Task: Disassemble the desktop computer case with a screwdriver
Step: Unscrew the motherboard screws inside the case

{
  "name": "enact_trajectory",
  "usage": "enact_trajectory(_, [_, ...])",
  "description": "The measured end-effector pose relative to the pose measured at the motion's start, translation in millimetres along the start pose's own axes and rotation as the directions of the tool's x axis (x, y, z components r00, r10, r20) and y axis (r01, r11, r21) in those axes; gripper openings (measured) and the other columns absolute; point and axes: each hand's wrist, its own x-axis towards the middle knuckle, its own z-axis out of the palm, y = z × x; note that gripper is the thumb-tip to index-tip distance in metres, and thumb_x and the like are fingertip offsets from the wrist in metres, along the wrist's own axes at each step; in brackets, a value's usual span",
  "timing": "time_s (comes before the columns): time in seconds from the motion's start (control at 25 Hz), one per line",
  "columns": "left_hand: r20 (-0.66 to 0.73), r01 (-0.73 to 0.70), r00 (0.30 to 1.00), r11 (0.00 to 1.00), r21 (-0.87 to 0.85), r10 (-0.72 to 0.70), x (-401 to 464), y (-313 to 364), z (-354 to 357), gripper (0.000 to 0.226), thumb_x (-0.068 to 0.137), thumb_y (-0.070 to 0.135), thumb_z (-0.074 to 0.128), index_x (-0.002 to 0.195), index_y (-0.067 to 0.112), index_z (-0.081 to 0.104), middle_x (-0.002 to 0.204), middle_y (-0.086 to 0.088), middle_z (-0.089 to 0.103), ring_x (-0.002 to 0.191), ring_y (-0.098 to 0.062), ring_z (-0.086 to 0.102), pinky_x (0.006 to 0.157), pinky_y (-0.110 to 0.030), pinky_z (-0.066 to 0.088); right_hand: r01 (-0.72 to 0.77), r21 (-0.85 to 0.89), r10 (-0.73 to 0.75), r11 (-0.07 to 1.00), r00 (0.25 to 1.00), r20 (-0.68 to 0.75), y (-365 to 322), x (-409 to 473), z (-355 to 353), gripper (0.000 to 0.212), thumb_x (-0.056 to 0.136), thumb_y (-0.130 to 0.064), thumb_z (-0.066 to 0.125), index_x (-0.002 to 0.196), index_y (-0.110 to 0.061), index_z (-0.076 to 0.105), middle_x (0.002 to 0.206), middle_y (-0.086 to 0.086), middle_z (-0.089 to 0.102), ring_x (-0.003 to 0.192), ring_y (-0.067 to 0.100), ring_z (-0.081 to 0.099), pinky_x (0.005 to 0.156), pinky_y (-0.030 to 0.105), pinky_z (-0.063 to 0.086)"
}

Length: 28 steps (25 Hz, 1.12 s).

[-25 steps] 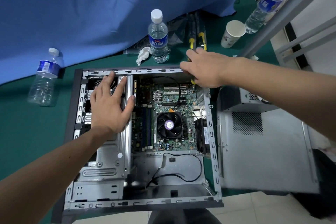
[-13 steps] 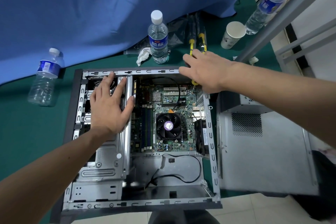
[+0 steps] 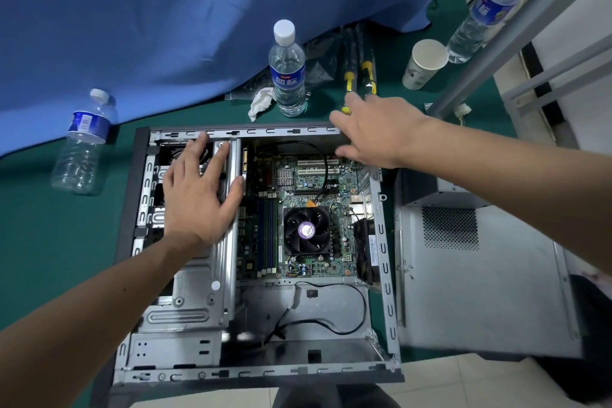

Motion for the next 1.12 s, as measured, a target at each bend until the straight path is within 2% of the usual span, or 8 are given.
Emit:
enact_trajectory(0.08, [0.001,0.001,1.000,1.000,0.001,-0.001,0.3,-0.4,0.2,0.062,0.094,0.056,0.032,0.148,0.026,0.040,0.159,-0.007,0.023,0.143,-0.031,0.025,0.113,-0.053,0.024,-0.057,-0.016,0.057,0.998,0.998,-0.035,-0.4,3.2,0.0,0.042,0.102,-0.045,0.036,0.121,-0.008,0.045,0.111,0.016,0.054,0.092,0.035,0.060,0.062,0.039,0.045])
enact_trajectory(0.24, [-0.001,0.003,1.000,1.000,0.009,-0.003,0.4,-1.0,0.1,0.062,0.094,0.056,0.032,0.148,0.026,0.040,0.159,-0.007,0.023,0.143,-0.031,0.025,0.112,-0.053,0.024,0.120,0.094,-0.122,0.988,0.992,0.020,3.5,3.0,-0.1,0.036,0.089,-0.014,0.056,0.122,-0.012,0.045,0.117,0.013,0.042,0.105,0.030,0.041,0.081,0.044,0.048])
enact_trajectory(0.4, [-0.003,0.005,1.000,1.000,0.010,-0.005,-0.1,0.2,0.0,0.062,0.093,0.056,0.033,0.147,0.026,0.041,0.159,-0.007,0.023,0.142,-0.031,0.026,0.112,-0.052,0.024,-0.017,-0.011,0.017,1.000,1.000,0.004,-2.4,1.5,2.9,0.043,0.098,-0.043,0.048,0.125,-0.011,0.043,0.118,0.015,0.045,0.100,0.035,0.054,0.062,0.040,0.041])
enact_trajectory(0.48, [-0.003,0.005,1.000,1.000,0.005,-0.005,0.4,0.2,-0.4,0.062,0.093,0.056,0.033,0.147,0.026,0.041,0.159,-0.007,0.023,0.143,-0.030,0.026,0.113,-0.052,0.024,-0.031,0.023,0.031,0.999,0.999,-0.019,-1.7,4.7,3.1,0.034,0.102,-0.036,0.042,0.121,-0.008,0.044,0.110,0.015,0.048,0.086,0.033,0.054,0.058,0.039,0.039])
enact_trajectory(0.6, [-0.001,0.004,1.000,1.000,0.008,-0.004,0.7,-0.2,-0.2,0.062,0.093,0.056,0.032,0.147,0.026,0.041,0.159,-0.007,0.023,0.143,-0.030,0.025,0.113,-0.053,0.024,0.120,0.086,-0.120,0.989,0.993,-0.005,3.0,5.6,2.0,0.029,0.090,-0.014,0.055,0.119,-0.012,0.047,0.111,0.010,0.042,0.095,0.027,0.040,0.077,0.042,0.048])
enact_trajectory(0.8, [-0.002,0.001,1.000,1.000,0.007,-0.001,0.8,-0.9,0.0,0.062,0.093,0.057,0.032,0.147,0.027,0.040,0.159,-0.007,0.022,0.143,-0.030,0.025,0.113,-0.053,0.024,-0.011,0.016,0.011,1.000,1.000,-0.001,-1.0,3.6,5.1,0.044,0.100,-0.045,0.044,0.125,-0.009,0.045,0.116,0.014,0.046,0.095,0.033,0.056,0.060,0.039,0.041])
enact_trajectory(0.96, [-0.005,0.004,1.000,1.000,0.003,-0.004,-0.1,0.2,-0.1,0.062,0.093,0.056,0.034,0.147,0.026,0.041,0.159,-0.007,0.023,0.142,-0.031,0.026,0.112,-0.053,0.025,0.098,0.059,-0.097,0.993,0.995,-0.019,1.7,6.2,4.2,0.032,0.092,-0.017,0.054,0.122,-0.010,0.048,0.112,0.011,0.043,0.098,0.028,0.044,0.075,0.042,0.049])
enact_trajectory(1.12, [0.000,0.008,1.000,1.000,-0.010,-0.008,0.2,0.3,-1.4,0.063,0.093,0.056,0.033,0.147,0.026,0.042,0.159,-0.008,0.024,0.142,-0.031,0.026,0.113,-0.053,0.024,0.057,-0.020,-0.057,0.998,0.998,-0.022,0.8,4.7,5.9,0.040,0.094,-0.036,0.056,0.123,-0.011,0.047,0.115,0.012,0.045,0.102,0.031,0.051,0.067,0.038,0.044])
